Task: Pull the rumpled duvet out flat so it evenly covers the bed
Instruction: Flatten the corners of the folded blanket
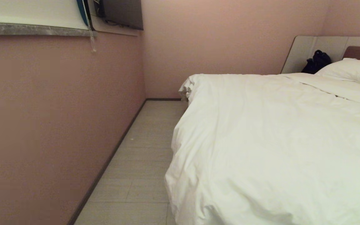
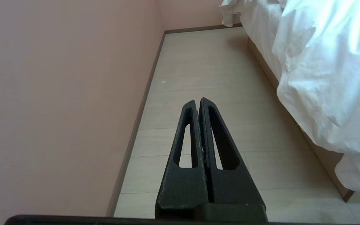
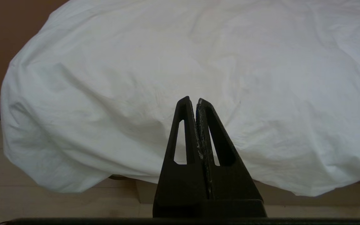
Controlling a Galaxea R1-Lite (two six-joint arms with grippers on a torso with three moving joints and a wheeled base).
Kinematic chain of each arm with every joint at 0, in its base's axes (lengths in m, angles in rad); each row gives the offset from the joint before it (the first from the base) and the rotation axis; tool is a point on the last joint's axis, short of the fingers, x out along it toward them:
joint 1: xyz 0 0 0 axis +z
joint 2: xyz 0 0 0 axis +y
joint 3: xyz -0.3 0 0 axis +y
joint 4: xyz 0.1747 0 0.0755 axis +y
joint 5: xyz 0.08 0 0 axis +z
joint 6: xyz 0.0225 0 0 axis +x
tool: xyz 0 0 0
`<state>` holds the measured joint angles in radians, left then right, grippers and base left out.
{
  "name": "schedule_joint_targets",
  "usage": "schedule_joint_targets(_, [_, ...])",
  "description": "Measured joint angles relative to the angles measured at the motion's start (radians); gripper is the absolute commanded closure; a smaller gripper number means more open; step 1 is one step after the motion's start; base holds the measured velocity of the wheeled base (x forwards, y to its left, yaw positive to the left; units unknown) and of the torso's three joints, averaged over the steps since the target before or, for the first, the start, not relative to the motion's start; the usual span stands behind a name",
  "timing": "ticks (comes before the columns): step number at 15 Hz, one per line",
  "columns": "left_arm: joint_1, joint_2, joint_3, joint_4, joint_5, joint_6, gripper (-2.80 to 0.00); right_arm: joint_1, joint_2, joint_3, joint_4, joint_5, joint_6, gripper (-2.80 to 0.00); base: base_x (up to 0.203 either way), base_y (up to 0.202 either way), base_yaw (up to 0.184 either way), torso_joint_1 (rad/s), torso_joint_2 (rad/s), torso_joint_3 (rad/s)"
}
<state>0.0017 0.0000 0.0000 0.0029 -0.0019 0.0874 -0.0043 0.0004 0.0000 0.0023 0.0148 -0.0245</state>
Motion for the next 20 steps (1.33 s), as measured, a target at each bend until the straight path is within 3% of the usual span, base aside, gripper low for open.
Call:
schedule_joint_targets(4, [0.000, 0.000, 0.000, -0.002, -0.002, -0.011, 0.00, 0.000, 0.001, -0.034, 0.019, -0.006, -0.018, 0.00, 0.000, 0.000, 0.000, 0.000, 0.00, 0.000])
schedule_joint_targets(11, [0.000, 0.000, 0.000, -0.005, 0.000, -0.029, 0.00, 0.004, 0.170, -0.287, 0.129, 0.014, -0.020, 0.00, 0.000, 0.000, 0.000, 0.000, 0.00, 0.000])
schedule_joint_targets(17, [0.000, 0.000, 0.000, -0.006, 0.000, -0.030, 0.00, 0.037, 0.695, -0.400, 0.073, 0.060, -0.054, 0.00, 0.000, 0.000, 0.000, 0.000, 0.00, 0.000])
schedule_joint_targets(20, [0.000, 0.000, 0.000, -0.006, 0.000, -0.029, 0.00, 0.107, 1.056, -0.501, -0.016, 0.099, -0.051, 0.00, 0.000, 0.000, 0.000, 0.000, 0.00, 0.000])
